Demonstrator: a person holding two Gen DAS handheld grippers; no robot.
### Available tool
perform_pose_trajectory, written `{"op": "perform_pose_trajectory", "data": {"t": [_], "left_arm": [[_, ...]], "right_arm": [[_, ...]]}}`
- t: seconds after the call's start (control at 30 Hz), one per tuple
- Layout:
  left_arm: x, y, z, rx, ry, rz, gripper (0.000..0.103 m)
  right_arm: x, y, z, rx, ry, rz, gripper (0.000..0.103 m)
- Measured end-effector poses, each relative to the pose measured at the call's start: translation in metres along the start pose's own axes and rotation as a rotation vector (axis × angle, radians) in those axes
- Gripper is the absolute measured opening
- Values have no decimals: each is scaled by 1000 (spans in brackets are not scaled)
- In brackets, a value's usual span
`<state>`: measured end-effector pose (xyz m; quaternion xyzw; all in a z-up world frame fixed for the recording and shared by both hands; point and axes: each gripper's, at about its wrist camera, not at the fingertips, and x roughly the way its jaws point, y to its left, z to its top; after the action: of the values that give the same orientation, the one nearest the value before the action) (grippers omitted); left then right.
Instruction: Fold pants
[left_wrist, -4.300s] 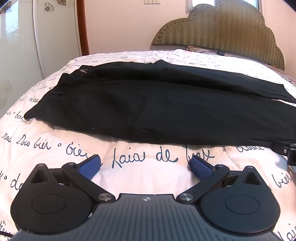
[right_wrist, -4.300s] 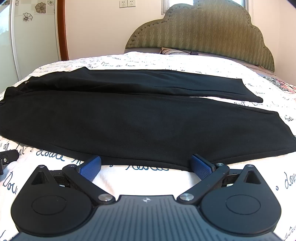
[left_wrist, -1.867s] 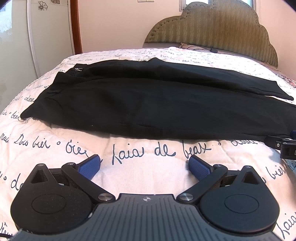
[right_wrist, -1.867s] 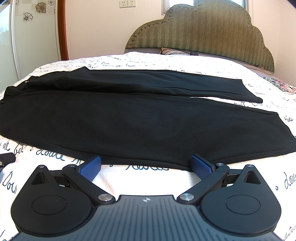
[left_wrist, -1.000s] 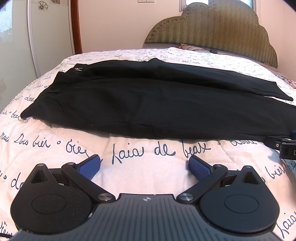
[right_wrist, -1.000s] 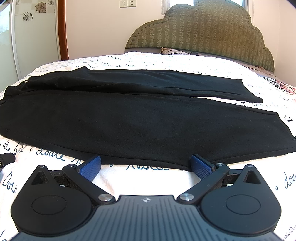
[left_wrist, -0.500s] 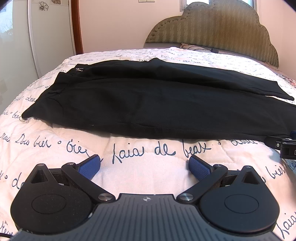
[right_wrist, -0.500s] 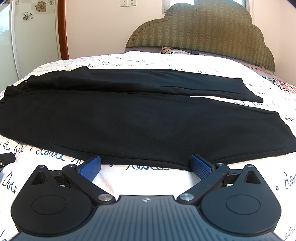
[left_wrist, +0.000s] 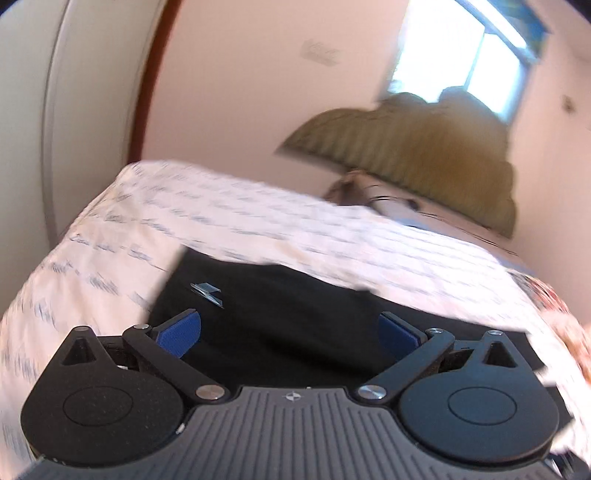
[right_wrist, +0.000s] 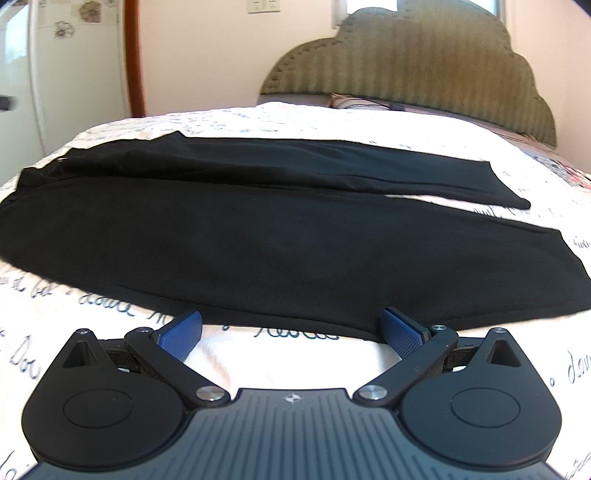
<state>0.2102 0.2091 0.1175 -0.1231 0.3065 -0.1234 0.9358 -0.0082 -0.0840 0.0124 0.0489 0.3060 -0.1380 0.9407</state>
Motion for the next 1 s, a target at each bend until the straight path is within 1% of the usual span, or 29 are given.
{"op": "perform_pose_trajectory", "data": {"t": [0.07,0.13,0.2,0.23,0.3,0.37,0.47,0.53,0.6,0.67,0.7,0.73,0.77,0.87,0.97,1.0], "left_arm": [[43,37,23,-62,60,53,101],[80,64,36,-104,115,69,101],[109,86,39,-141,169,44,100],[120,91,37,-165,193,20,97],[136,99,34,-197,220,-21,96],[147,98,30,-188,237,-57,96],[154,94,31,-152,232,-86,97],[161,95,34,-152,240,-98,97],[169,94,39,-148,244,-105,96],[172,92,42,-136,247,-117,91],[172,89,43,-118,250,-119,84],[173,87,44,-101,256,-114,81],[172,85,45,-92,262,-117,81],[169,84,44,-86,262,-148,79],[170,83,43,-80,275,-132,77],[171,82,43,-70,278,-119,74]], "right_arm": [[-7,3,8,-43,-11,35,103],[-13,10,20,-101,-33,51,103],[-15,19,34,-163,-52,64,103],[-15,24,41,-196,-63,68,103],[-12,34,55,-249,-84,85,103],[-5,42,69,-291,-92,125,103],[11,48,88,-315,-92,181,103],[21,51,100,-300,-83,213,103],[27,49,112,-258,-69,245,103],[27,43,122,-201,-64,277,103],[27,39,126,-176,-63,286,103],[27,36,130,-151,-63,291,103],[27,31,133,-129,-65,295,103],[26,21,138,-93,-68,291,103],[30,14,144,-85,-76,278,103],[31,12,147,-85,-83,275,103]]}}
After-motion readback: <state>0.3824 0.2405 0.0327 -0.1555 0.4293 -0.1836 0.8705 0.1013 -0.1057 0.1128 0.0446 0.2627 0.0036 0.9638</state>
